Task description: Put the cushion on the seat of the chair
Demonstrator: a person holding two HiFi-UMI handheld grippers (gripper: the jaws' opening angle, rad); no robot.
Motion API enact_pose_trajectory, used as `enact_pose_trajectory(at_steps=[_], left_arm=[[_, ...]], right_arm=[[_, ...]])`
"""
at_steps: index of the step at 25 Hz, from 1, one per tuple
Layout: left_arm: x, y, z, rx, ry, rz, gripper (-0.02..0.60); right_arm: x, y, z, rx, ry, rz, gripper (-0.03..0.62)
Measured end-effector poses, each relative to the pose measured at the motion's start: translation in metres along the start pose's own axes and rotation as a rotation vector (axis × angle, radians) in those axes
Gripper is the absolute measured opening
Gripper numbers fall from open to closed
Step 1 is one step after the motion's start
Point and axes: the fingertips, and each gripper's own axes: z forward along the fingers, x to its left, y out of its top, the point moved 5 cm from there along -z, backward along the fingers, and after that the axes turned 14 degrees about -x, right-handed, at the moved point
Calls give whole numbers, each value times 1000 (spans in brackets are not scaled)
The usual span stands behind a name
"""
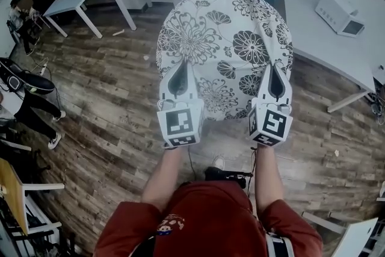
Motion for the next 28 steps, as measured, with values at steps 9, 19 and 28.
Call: enact_pose_trajectory(at_steps=[9, 19, 28], left_arm=[[-2, -2, -2, -22, 8, 12, 29], [-1, -3, -1, -26, 10, 17, 29], [-2, -8, -3, -73, 26, 1, 29]], right_arm=[[-2, -4, -1, -29, 5, 14, 29], [-2, -5, 0, -38, 5, 19, 29], [-1, -8, -2, -76, 11, 7, 29]])
